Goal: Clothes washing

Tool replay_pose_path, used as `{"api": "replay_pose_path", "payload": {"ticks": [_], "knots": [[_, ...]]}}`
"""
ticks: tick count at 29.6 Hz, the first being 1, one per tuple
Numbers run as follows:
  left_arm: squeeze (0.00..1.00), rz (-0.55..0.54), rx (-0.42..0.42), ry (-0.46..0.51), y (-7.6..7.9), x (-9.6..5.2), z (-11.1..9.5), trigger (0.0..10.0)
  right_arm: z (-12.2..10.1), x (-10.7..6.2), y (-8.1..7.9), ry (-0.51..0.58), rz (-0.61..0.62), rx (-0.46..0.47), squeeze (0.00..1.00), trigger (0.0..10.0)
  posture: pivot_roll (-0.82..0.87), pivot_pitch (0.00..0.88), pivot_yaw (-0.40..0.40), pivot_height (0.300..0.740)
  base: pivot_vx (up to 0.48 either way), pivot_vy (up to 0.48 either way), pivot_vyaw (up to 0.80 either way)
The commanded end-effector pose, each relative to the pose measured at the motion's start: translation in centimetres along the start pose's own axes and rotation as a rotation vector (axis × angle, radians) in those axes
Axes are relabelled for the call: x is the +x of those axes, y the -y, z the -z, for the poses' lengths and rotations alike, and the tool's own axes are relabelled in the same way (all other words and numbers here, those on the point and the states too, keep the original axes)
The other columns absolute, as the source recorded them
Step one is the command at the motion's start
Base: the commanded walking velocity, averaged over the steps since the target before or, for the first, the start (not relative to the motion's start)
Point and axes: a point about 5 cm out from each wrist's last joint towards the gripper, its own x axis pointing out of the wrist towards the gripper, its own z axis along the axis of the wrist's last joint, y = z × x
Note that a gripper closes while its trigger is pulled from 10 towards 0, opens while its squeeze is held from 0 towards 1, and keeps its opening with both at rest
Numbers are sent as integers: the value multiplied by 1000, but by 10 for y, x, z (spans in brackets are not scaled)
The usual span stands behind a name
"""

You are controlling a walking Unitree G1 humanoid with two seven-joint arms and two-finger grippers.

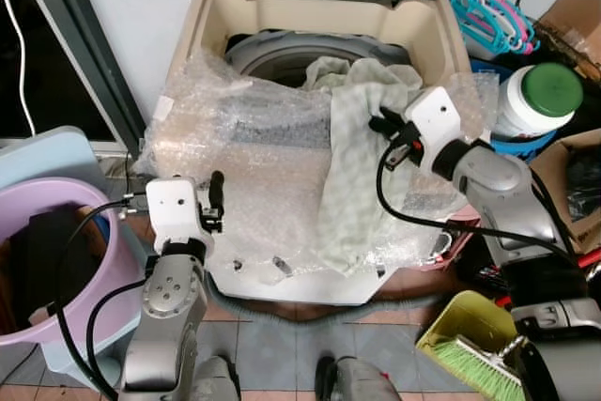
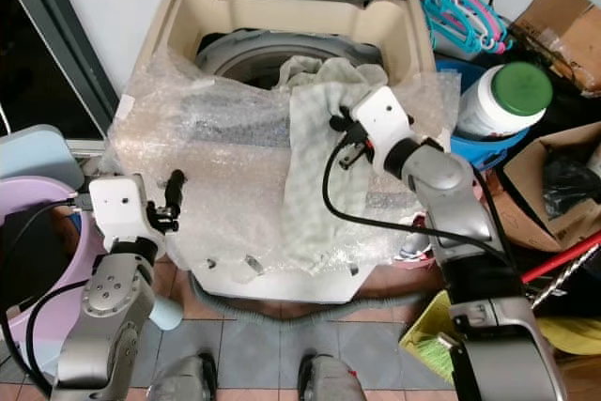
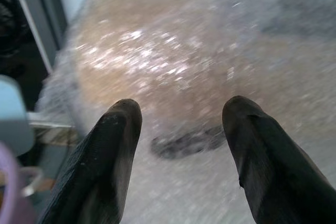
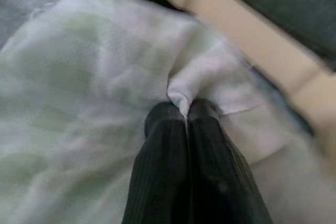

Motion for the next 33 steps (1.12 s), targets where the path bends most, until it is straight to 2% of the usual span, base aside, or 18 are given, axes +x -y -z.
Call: {"api": "replay_pose_path", "payload": {"ticks": [1,3,4,5,6,7,9,13,14,15,16,17,18,19,20,23,27,33], "knots": [[0,0,6,-3,2,1,1,10000,-10,7,9,12,3,-47,0,0,-6,134,-45,740,0,0,0],[0,-6,9,-3,1,2,1,10000,-41,22,27,86,43,-103,0,0,-3,123,-47,740,0,0,0],[0,-6,9,-3,1,2,1,10000,-41,22,27,86,43,-103,0,0,-3,123,-47,740,0,0,0],[0,-9,10,-3,1,2,2,10000,-60,27,36,142,82,-133,0,0,-2,121,-48,740,0,0,0],[0,-9,10,-3,1,2,2,10000,-60,27,36,142,82,-133,0,0,-2,121,-48,740,0,0,0],[0,-13,12,-2,0,3,2,10000,-102,30,54,289,209,-169,0,0,1,111,-47,740,0,0,0],[0,-16,14,-1,0,3,2,10000,-135,27,66,409,303,-181,0,0,5,107,-46,740,0,0,0],[0,-28,23,6,-2,5,1,10000,-164,21,75,538,384,-243,0,78,14,92,-46,740,0,0,0],[0,-31,25,8,-3,6,0,10000,-164,20,75,546,394,-241,0,78,14,92,-46,740,0,0,0],[0,-41,28,9,-4,6,1,10000,-158,19,72,550,400,-258,0,1529,17,86,-43,740,0,0,0],[0,-41,28,9,-4,6,1,10000,-158,19,72,550,400,-258,0,1529,17,86,-43,740,0,0,0],[0,-45,29,10,-5,7,1,10000,-150,20,67,538,394,-284,0,4745,17,84,-41,740,0,0,0],[0,-45,30,10,-5,8,1,10000,-121,24,55,480,343,-270,0,10000,16,82,-35,740,0,0,0],[0,-45,30,10,-5,8,1,10000,-121,24,55,480,343,-270,0,10000,16,82,-35,740,0,0,0],[0,-36,32,10,-3,8,1,10000,-95,24,46,428,314,-208,1000,10000,17,81,-29,740,0,0,0],[0,-20,36,10,-2,8,1,10000,-62,15,32,383,328,-127,1000,10000,11,76,-15,740,0,0,0],[0,-7,34,8,-1,10,2,10000,-32,-3,16,334,380,-86,1000,10000,6,66,-3,740,0,0,0],[0,-11,38,5,2,13,2,10000,-14,-29,3,303,476,-107,1000,10000,-9,50,13,740,0,0,0]]}}
